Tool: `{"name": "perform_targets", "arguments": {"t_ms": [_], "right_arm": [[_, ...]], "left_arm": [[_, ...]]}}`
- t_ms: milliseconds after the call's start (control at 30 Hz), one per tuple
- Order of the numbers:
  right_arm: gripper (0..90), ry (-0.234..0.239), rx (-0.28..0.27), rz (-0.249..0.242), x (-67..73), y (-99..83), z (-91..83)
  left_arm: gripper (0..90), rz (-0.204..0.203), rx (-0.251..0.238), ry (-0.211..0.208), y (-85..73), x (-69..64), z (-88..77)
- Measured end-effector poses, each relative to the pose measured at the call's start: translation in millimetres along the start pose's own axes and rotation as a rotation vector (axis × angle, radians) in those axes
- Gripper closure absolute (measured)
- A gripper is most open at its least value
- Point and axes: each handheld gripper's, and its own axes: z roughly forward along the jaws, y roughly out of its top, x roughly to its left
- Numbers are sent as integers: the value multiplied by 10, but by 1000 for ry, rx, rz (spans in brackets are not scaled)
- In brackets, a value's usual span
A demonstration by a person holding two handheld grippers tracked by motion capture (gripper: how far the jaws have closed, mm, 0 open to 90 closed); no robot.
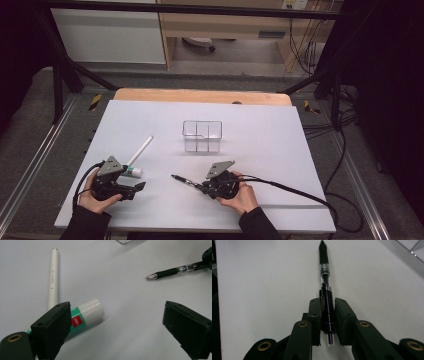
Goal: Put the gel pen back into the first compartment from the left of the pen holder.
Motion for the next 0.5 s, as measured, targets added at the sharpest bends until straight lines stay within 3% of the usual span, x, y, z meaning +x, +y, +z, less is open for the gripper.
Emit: {"name": "perform_targets", "arguments": {"t_ms": [167,233,367,433,500], "right_arm": [[740,1,10,-1,-3,-31,26],[634,-5,1,16,-10,-14,18],[545,-12,-40,28,-33,102,-33],[449,-15,-28,31,-36,197,-24],[439,-20,2,30,-36,301,27]], "left_arm": [[84,4,0,-4,-3,0,-4],[83,1,-1,-2,-6,7,-7],[83,-1,-1,-2,-9,13,-6],[83,0,1,-2,-9,13,-2],[82,0,2,-4,-11,12,0]]}}
